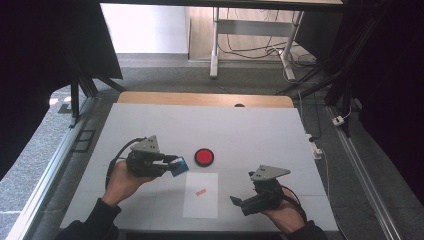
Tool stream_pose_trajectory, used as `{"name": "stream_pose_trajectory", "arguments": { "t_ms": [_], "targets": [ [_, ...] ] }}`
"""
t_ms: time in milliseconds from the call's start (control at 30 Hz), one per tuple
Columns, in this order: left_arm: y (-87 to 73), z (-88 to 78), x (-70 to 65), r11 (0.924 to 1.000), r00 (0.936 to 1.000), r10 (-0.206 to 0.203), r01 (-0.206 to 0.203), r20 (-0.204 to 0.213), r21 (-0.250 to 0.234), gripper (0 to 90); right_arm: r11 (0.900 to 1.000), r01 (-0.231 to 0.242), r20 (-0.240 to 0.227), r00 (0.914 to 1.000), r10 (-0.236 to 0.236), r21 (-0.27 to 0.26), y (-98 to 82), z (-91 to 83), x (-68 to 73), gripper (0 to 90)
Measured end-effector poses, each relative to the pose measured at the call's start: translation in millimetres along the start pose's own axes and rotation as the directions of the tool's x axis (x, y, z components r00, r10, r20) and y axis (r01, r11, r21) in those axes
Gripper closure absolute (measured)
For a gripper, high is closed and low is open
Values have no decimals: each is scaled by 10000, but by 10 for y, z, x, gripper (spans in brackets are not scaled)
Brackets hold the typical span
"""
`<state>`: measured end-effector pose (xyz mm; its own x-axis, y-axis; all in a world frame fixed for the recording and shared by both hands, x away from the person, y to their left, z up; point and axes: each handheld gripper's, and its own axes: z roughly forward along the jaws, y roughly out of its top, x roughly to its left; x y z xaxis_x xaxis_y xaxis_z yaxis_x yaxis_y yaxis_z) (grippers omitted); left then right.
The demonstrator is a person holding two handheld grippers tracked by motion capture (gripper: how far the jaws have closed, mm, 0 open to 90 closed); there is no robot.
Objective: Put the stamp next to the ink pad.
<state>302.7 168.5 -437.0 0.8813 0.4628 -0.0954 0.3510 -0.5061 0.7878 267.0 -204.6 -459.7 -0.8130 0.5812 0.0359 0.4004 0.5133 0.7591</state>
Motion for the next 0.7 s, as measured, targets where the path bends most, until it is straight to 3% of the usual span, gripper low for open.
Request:
{"name": "stream_pose_trajectory", "arguments": {
  "t_ms": [333,700],
  "targets": [
    [-34,-10,48,9997,9994,-130,137,-326,222,705,9991,-351,682,9971,333,243,-134,-116,-104,0],
    [-94,-54,139,9980,9948,-589,605,-832,167,705,9954,-839,1056,9913,787,458,-273,-216,-200,0]
  ]
}}
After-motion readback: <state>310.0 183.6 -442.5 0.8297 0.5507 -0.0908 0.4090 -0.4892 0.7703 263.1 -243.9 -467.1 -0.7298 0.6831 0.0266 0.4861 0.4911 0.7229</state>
